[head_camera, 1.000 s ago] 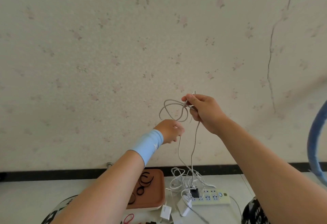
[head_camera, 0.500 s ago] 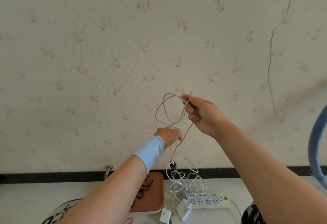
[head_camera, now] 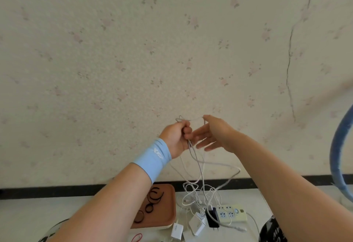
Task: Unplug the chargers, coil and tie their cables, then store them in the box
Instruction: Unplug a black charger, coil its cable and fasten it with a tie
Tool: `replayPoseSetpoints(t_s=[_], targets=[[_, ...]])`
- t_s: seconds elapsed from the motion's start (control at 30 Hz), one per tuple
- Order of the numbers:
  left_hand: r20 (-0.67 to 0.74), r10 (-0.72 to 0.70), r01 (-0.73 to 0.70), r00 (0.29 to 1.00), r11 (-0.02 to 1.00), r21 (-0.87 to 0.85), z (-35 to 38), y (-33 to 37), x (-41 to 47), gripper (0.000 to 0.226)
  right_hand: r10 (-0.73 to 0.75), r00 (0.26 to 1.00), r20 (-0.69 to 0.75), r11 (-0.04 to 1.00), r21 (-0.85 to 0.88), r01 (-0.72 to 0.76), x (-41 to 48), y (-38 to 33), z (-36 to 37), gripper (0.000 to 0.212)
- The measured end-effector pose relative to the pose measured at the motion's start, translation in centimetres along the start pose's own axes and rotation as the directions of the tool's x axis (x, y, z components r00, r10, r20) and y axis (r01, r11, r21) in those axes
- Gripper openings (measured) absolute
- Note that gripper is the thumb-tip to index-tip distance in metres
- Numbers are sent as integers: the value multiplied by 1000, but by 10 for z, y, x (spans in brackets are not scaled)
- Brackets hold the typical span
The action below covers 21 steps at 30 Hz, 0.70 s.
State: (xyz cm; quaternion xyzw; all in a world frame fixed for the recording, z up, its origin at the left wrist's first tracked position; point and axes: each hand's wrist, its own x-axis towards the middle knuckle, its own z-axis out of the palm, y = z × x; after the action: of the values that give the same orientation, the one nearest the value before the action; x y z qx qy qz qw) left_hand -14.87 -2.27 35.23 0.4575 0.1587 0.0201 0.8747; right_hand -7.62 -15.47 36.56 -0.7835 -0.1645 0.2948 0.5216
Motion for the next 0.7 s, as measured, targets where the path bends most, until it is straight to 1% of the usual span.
replayPoseSetpoints(t_s=[0.07, 0.1, 0.17, 0.2, 0.23, 0.27, 0.33, 0.37, 0.47, 0.5, 0.53, 0.57, 0.6, 0.63, 0.67, 0.7], targets=[[-2, 39, -38, 999, 982, -187, 1, 13, -2, 31, -19, 977, 211, 1000, 22, 15, -1, 5, 7, 81], [-2, 60, -59, 998, 964, -259, 1, 18, -3, 30, -22, 946, 324, 999, 42, 9, 0, 7, 9, 89], [-17, 93, -93, 996, 934, -346, -1, 27, -5, 29, -19, 853, 522, 1000, 31, 4, 1, 8, 13, 103], [-34, 96, -101, 995, 923, -372, -3, 31, -7, 29, -19, 810, 586, 1000, 13, 14, -1, 8, 15, 102], [-56, 93, -108, 994, 913, -394, -5, 36, -7, 30, -17, 787, 617, 999, -20, 37, -2, 7, 18, 93], [-89, 90, -118, 992, 907, -404, -8, 40, -8, 31, -17, 783, 621, 995, -64, 73, -4, 7, 21, 78], [-165, 91, -152, 982, 898, -412, -16, 47, -7, 33, -29, 808, 588, 972, -171, 159, -5, 7, 25, 40], [-198, 91, -168, 976, 893, -418, -20, 48, -6, 33, -37, 822, 569, 961, -204, 185, -4, 7, 25, 29], [-275, 108, -222, 955, 876, -428, -28, 53, -7, 31, -38, 879, 476, 928, -309, 207, 0, 7, 24, 18], [-295, 122, -243, 948, 876, -416, -30, 55, -8, 32, -28, 899, 436, 915, -351, 199, 1, 7, 24, 19], [-314, 140, -260, 939, 887, -382, -31, 57, -9, 32, -24, 917, 397, 912, -368, 183, 2, 7, 24, 25], [-323, 159, -264, 933, 911, -316, -33, 58, -9, 33, -32, 933, 360, 920, -354, 168, 4, 8, 24, 31], [-319, 177, -252, 931, 945, -211, -35, 57, -9, 34, -52, 945, 323, 933, -322, 161, 5, 8, 24, 35], [-304, 193, -225, 933, 972, -72, -37, 56, -10, 33, -74, 954, 290, 948, -276, 157, 6, 8, 24, 35], [-286, 206, -189, 936, 978, 87, -38, 53, -11, 32, -86, 961, 264, 967, -210, 145, 7, 6, 24, 34], [-274, 212, -147, 938, 960, 241, -39, 50, -13, 30, -85, 966, 245, 986, -120, 117, 7, 4, 23, 31]])
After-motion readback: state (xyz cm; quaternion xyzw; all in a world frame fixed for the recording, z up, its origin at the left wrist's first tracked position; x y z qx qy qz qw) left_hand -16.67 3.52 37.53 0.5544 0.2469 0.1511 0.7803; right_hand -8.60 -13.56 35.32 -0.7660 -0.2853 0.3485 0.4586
